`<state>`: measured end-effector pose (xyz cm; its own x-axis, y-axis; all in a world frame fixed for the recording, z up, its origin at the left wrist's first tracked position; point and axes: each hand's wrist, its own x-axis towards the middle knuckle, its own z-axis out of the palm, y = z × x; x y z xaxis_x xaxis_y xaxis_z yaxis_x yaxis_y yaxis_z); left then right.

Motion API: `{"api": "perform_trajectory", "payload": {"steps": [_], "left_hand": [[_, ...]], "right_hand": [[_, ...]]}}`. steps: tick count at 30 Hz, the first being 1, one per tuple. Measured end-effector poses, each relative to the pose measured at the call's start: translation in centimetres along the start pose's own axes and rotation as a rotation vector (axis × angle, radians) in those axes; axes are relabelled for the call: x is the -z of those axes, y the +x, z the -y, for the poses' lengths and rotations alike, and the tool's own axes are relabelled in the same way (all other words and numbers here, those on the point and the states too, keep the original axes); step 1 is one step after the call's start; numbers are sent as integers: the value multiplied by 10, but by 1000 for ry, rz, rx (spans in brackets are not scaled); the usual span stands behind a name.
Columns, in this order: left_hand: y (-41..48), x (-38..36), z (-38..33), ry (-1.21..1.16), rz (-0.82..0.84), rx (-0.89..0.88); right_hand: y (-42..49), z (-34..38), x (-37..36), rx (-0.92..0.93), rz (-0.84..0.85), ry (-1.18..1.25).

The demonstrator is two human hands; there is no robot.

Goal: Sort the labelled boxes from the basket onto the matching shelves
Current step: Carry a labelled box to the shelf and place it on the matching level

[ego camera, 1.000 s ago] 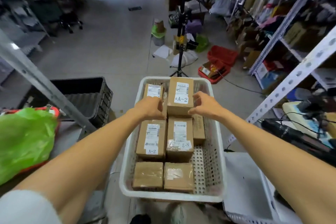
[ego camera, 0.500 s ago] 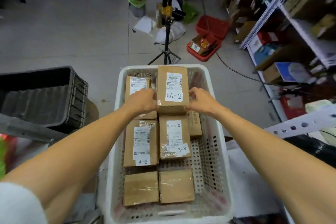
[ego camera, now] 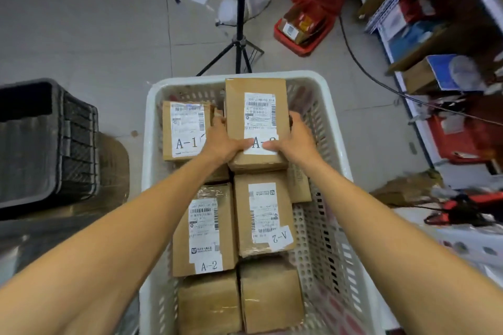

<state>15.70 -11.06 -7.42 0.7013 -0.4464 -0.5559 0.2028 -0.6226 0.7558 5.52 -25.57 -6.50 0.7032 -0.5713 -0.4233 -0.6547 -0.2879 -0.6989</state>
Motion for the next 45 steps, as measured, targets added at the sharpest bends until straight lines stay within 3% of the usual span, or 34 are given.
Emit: {"api": "perform_trajectory", "payload": {"steps": [6,13,18,29,39,45], "left_hand": [[5,-22,18,-336,44,-2],[-4,-18,21,-358,133,-148],[-34,4,-21,-351,142,-277],[-196,76,-54,-485,-141,-446],[-343,117,-32,-536,-370,-454],[-445,115,7,-647,-657,-458]], "right_hand": [[4,-10,-3,60,69,272],[-7,-14,-11,79,73,442],[-45,16,18,253,-17,527],[-159,116,43,621,145,479],[-276,159,24,789,255,482],[-355,170,-6,937,401,379]]}}
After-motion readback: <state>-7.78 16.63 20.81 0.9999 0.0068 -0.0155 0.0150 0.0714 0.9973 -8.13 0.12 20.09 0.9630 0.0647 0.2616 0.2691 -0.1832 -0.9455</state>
